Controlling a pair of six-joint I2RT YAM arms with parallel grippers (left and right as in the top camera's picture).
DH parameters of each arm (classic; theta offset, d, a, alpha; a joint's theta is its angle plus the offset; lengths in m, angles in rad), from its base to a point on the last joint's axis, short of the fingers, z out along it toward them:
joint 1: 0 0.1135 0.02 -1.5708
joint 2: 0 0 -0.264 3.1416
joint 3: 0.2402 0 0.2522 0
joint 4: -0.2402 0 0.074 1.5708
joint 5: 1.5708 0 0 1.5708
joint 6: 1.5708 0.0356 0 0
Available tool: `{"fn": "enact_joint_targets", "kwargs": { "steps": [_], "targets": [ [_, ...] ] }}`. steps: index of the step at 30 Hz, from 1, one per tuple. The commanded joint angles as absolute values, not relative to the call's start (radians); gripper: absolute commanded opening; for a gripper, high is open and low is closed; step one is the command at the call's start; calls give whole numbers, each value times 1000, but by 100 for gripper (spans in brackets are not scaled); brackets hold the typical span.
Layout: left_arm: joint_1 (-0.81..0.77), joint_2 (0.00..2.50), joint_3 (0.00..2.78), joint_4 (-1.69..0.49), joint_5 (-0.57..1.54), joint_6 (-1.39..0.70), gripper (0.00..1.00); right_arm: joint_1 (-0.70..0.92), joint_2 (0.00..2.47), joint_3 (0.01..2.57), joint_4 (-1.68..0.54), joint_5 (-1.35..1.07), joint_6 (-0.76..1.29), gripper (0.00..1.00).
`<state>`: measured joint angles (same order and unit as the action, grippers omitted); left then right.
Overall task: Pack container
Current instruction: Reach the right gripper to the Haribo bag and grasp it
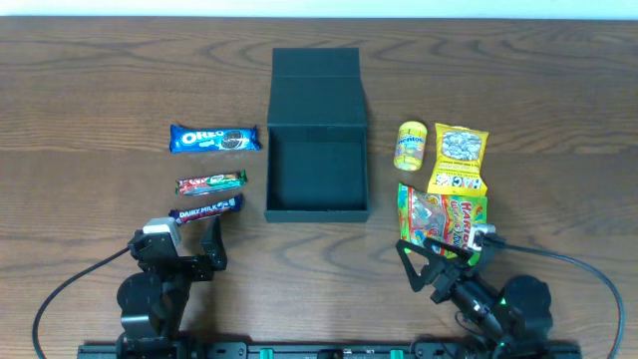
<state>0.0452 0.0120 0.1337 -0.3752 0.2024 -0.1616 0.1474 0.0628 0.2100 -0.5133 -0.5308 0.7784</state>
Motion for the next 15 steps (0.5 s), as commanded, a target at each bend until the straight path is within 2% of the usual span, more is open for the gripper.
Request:
{"fn": "enact_joint_targets", "kwargs": {
  "steps": [1,5,11,13,15],
  "targets": [
    [52,4,113,-378,203,-172,95,155,195,319,-561,-431,744,99],
    [52,4,113,-378,203,-172,95,155,554,590,-767,-195,607,99],
    [52,4,113,-378,203,-172,95,155,982,804,-950,25,575,99],
    [52,4,113,-378,203,-172,95,155,1118,818,-947,35,559,91],
    [52,4,113,-378,203,-172,95,155,1225,818,-935,47,559,87]
  ]
}}
